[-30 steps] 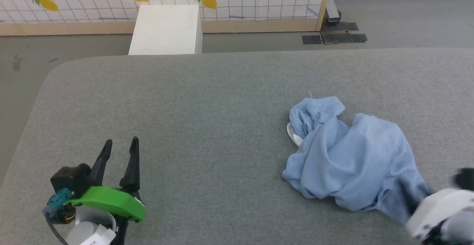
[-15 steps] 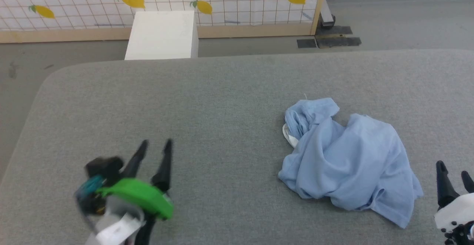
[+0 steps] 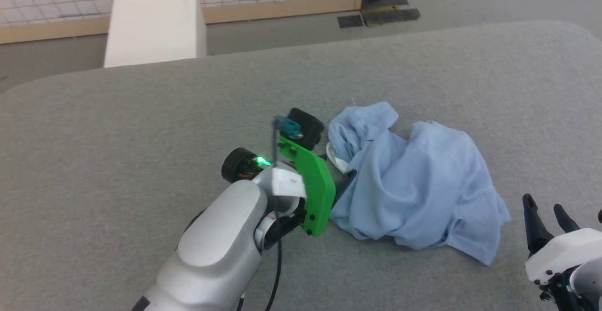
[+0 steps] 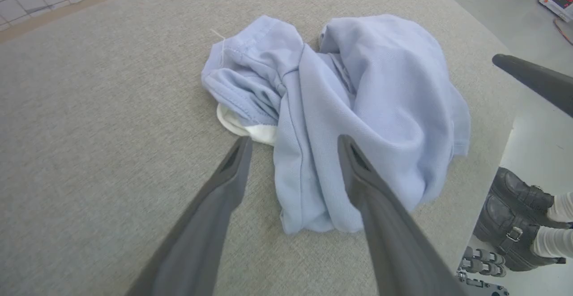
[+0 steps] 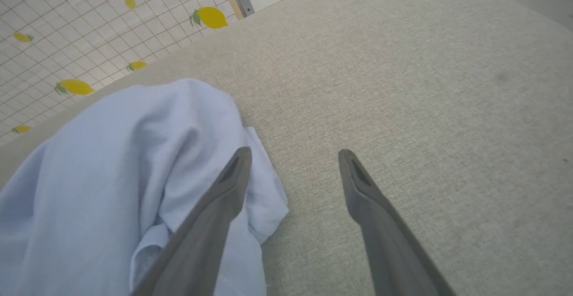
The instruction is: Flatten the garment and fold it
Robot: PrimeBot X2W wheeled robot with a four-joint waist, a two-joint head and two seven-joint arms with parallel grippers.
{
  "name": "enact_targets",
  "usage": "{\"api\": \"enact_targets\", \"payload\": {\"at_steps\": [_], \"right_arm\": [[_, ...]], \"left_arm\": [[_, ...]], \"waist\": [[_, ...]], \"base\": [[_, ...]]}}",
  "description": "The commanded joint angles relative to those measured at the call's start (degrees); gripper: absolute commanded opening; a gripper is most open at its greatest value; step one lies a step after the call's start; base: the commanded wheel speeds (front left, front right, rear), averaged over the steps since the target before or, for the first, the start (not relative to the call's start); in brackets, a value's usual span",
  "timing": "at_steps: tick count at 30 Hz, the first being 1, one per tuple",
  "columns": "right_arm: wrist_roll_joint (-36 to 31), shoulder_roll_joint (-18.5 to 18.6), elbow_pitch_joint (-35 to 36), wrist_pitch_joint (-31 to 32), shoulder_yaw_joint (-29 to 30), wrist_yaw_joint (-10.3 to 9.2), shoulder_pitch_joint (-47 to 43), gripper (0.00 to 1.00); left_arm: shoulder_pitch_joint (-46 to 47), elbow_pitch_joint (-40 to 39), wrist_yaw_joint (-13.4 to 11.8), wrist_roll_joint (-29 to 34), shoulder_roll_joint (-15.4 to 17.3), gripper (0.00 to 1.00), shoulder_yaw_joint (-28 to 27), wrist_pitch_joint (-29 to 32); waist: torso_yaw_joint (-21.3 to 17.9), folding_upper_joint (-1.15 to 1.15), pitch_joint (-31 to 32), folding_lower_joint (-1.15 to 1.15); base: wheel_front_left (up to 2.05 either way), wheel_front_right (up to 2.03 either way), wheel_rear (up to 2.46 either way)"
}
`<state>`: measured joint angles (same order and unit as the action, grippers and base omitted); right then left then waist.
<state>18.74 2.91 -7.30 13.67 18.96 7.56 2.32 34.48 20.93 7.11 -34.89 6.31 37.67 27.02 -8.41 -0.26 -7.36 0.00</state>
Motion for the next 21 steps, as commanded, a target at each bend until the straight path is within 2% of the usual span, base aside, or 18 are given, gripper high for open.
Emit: {"api": "enact_targets", "payload": {"at_steps": [1,5,13,14,15,16,21], "right_arm": [[0.6,0.0,-0.4,-0.8,-0.4,-0.08,0.9,1.0],[1.4,0.0,-1.6,-2.4,-0.9,-0.08,0.7,1.0],[2.4,0.0,-3.4,-4.6,-1.1,-0.08,0.3,1.0],[2.5,0.0,-3.6,-4.7,-1.1,-0.08,0.3,1.0],[2.5,0.0,-3.7,-4.9,-1.2,-0.08,0.3,1.0],[2.6,0.0,-3.9,-5.0,-1.3,-0.08,0.4,1.0],[2.0,0.0,-4.6,-5.2,-1.5,-0.08,1.3,1.0]], "left_arm": [[1.6,1.2,0.4,-0.1,0.5,1.0,1.3,2.5],[3.7,4.3,0.3,1.7,2.0,1.0,4.4,8.1],[3.0,8.2,0.1,3.4,4.1,1.0,8.1,13.0],[2.8,8.4,0.1,3.3,4.2,0.71,8.3,13.2],[2.7,8.4,0.1,3.2,4.1,0.17,8.5,13.1],[2.4,8.5,0.1,2.7,4.0,0.0,8.5,13.1],[2.0,6.6,0.3,-1.3,3.2,0.0,6.8,10.7]], "waist": [[-3.7,0.26,-3.1,0.0],[-6.1,0.26,-5.0,0.0],[-7.7,0.26,-7.0,0.0],[-7.6,0.26,-7.2,0.0],[-7.4,0.26,-7.3,0.0],[-7.0,0.26,-7.3,0.0],[-4.9,0.26,-6.7,0.0]], "base": [[0.0,0.0,0.0],[0.0,0.0,0.0],[0.0,0.0,0.0],[0.0,0.0,0.0],[0.0,0.0,0.0],[0.0,0.0,0.0],[0.0,0.0,0.0]]}}
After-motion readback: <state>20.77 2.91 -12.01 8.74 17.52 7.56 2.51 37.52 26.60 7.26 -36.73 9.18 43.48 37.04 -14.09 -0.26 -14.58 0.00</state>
